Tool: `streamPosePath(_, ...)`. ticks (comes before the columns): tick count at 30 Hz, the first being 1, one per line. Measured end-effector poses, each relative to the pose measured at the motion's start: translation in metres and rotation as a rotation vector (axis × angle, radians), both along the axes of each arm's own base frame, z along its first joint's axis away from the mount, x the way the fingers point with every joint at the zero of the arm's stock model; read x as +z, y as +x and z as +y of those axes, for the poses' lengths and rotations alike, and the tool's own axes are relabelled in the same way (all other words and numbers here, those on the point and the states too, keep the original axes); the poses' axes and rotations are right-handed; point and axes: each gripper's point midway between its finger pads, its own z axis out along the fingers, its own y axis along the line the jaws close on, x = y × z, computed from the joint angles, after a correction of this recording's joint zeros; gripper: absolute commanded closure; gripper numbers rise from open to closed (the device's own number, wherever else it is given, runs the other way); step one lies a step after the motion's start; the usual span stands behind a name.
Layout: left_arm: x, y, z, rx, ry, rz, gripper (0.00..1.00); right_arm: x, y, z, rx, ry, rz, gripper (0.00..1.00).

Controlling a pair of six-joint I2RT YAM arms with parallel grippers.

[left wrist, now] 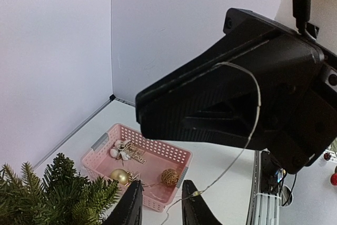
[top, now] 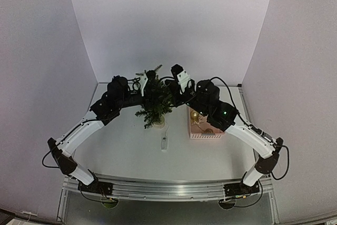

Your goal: Decorate the small christmas tree

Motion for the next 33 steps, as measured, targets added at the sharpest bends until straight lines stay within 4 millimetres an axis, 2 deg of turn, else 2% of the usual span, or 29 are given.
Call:
streamPosePath(2, 0.003, -0.001, 0.0, -0.006, -0.007, -0.006, 0.98, 0.0, 0.0, 0.0, 0.0, -0.002, -0.002, 1.0)
streamPosePath(9, 0.006, -0.004, -0.001, -0.023, -0.016, 0.002, 1.0, -0.003, 0.001, 0.0, -0.003, -0.008, 0.0, 1.0)
streamPosePath(10, 0.008, -0.005, -0.001, -0.027, -0.02, 0.002, 1.0, -0.006, 0.001, 0.0, -0.006, -0.012, 0.003, 0.95)
streamPosePath(11, 0.011, -0.007, -0.001, -0.032, -0.026, 0.004, 1.0, -0.009, 0.002, -0.001, -0.013, -0.019, 0.008, 0.87)
streamPosePath(14, 0.022, -0.01, 0.001, -0.038, -0.043, 0.004, 1.0, -0.023, 0.007, -0.003, -0.044, -0.038, 0.029, 0.54)
streamPosePath(17, 0.032, -0.011, 0.007, -0.03, -0.058, 0.004, 1.0, -0.036, 0.009, -0.007, -0.07, -0.058, 0.048, 0.38)
streamPosePath(23, 0.045, 0.005, 0.031, 0.036, -0.078, 0.006, 1.0, -0.046, 0.007, -0.022, -0.111, -0.065, 0.071, 0.32)
streamPosePath(29, 0.049, 0.008, 0.036, 0.053, -0.089, 0.012, 1.0, -0.047, 0.002, -0.035, -0.133, -0.047, 0.088, 0.27)
streamPosePath(33, 0.062, 0.011, 0.045, 0.076, -0.109, 0.0, 1.0, -0.053, 0.0, -0.039, -0.141, -0.042, 0.108, 0.25)
